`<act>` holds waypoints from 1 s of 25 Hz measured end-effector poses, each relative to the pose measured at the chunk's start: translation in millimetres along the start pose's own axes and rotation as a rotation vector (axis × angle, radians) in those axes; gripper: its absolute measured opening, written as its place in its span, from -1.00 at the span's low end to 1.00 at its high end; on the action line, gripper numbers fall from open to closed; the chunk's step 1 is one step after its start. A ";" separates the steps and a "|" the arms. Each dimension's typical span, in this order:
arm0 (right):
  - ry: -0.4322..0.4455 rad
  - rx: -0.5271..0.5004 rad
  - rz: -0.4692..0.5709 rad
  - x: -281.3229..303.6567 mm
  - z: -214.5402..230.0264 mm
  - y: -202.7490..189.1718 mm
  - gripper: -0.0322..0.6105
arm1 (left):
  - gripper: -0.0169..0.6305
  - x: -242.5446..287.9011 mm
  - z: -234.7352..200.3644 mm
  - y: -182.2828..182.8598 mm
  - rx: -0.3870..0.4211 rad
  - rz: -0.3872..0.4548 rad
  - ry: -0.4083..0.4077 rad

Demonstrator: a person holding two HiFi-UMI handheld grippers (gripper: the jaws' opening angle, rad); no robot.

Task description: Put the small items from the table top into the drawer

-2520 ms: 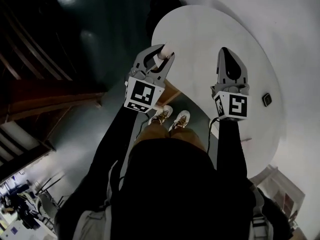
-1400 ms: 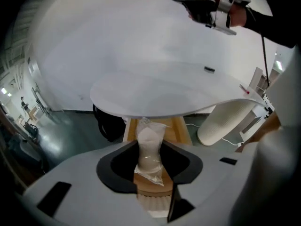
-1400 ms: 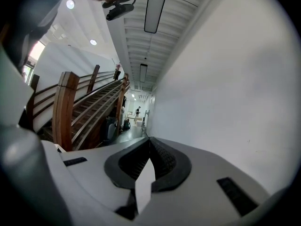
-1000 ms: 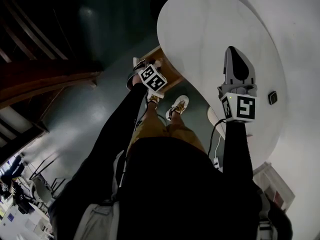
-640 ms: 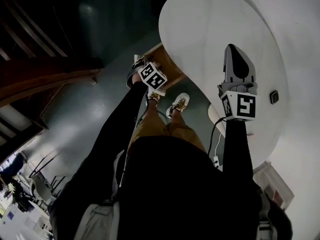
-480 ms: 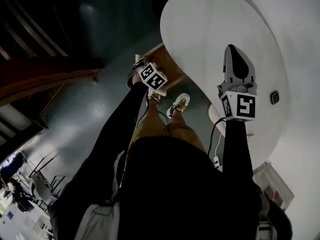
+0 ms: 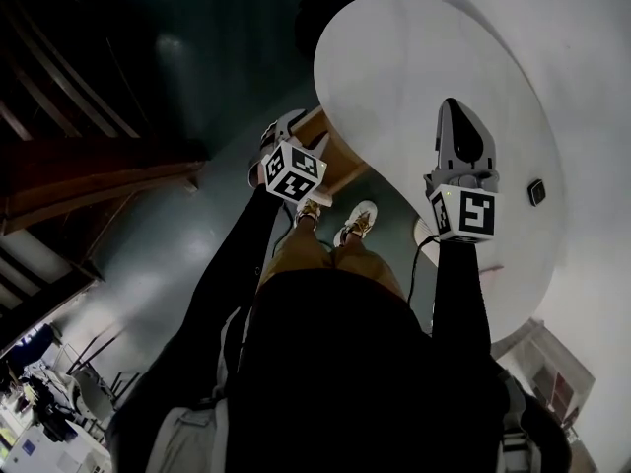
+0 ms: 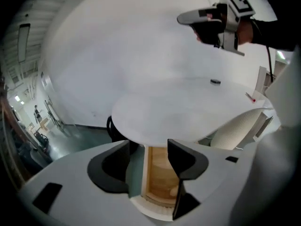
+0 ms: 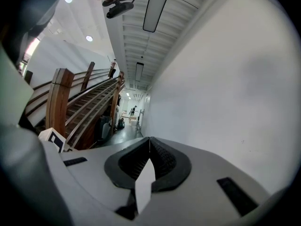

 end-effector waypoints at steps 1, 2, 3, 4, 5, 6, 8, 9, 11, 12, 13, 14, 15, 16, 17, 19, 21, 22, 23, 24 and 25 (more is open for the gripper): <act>-0.013 -0.003 0.010 -0.8 -0.2 4.6 -0.81 | -0.13 -11.7 -4.0 11.8 0.014 0.049 0.009; -0.027 -0.004 0.021 -1.8 -0.1 8.9 -0.81 | -0.13 -23.5 -7.4 23.9 0.029 0.097 0.015; -0.042 -0.007 0.030 -2.7 0.3 13.2 -0.81 | -0.13 -35.0 -10.5 36.2 0.045 0.144 0.020; -0.057 -0.011 0.039 -3.5 0.7 17.7 -0.81 | -0.13 -45.8 -13.4 48.4 0.062 0.190 0.022; -0.072 -0.015 0.046 -4.3 1.0 21.9 -0.81 | -0.13 -56.1 -16.0 60.0 0.078 0.233 0.023; -0.088 -0.018 0.053 -5.5 1.3 25.5 -0.81 | -0.13 -65.8 -18.3 70.8 0.092 0.275 0.024; -0.122 -0.024 0.068 -9.1 2.0 30.6 -0.81 | -0.13 -83.9 -23.3 90.2 0.114 0.354 0.022; -0.139 -0.030 0.076 -11.2 2.0 32.9 -0.81 | -0.13 -92.4 -26.1 99.4 0.125 0.391 0.022; -0.174 -0.036 0.090 -16.2 0.2 38.8 -0.81 | -0.13 -110.0 -30.2 117.6 0.150 0.468 0.019; -0.193 -0.034 0.098 -19.3 -0.9 41.8 -0.81 | -0.13 -120.3 -30.8 127.6 0.166 0.517 0.013; -0.212 -0.034 0.107 -22.7 -1.6 44.8 -0.81 | -0.13 -131.8 -30.1 138.6 0.185 0.574 0.006; -0.232 -0.035 0.117 -26.6 -1.4 47.9 -0.81 | -0.13 -143.5 -28.3 150.1 0.207 0.635 0.001; -0.253 -0.034 0.125 -30.6 -0.7 50.9 -0.81 | -0.13 -153.5 -26.1 161.3 0.232 0.690 -0.003; -0.272 -0.033 0.128 -34.5 0.3 53.0 -0.81 | -0.13 -160.1 -23.7 171.1 0.257 0.732 -0.007; -0.288 -0.034 0.130 -38.4 1.7 53.8 -0.81 | -0.13 -163.1 -21.3 179.0 0.279 0.757 -0.015; -0.316 -0.043 0.136 -46.4 7.1 52.1 -0.81 | -0.13 -160.9 -15.0 190.9 0.304 0.773 -0.043; -0.346 -0.042 0.140 -56.5 15.6 49.6 -0.81 | -0.13 -154.9 -5.3 201.6 0.315 0.774 -0.078; -0.362 -0.041 0.139 -62.4 20.2 48.6 -0.81 | -0.13 -152.0 0.8 207.0 0.320 0.777 -0.095; -0.378 -0.043 0.137 -69.2 24.7 47.5 -0.81 | -0.13 -149.3 7.8 212.4 0.326 0.783 -0.114; -0.395 -0.047 0.133 -76.9 29.0 46.2 -0.81 | -0.13 -146.9 15.7 217.8 0.332 0.791 -0.136; -0.415 -0.048 0.129 -85.6 33.7 44.7 -0.81 | -0.13 -144.7 24.6 223.5 0.342 0.799 -0.160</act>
Point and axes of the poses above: the fingertips, and each gripper's own axes: x forward along the fingers, z to its right, y out of its top, the point moved 10 cm from there along -x, backward along the fingers, and after that the axes turned 9 degrees about -y, right-handed, at the moved point
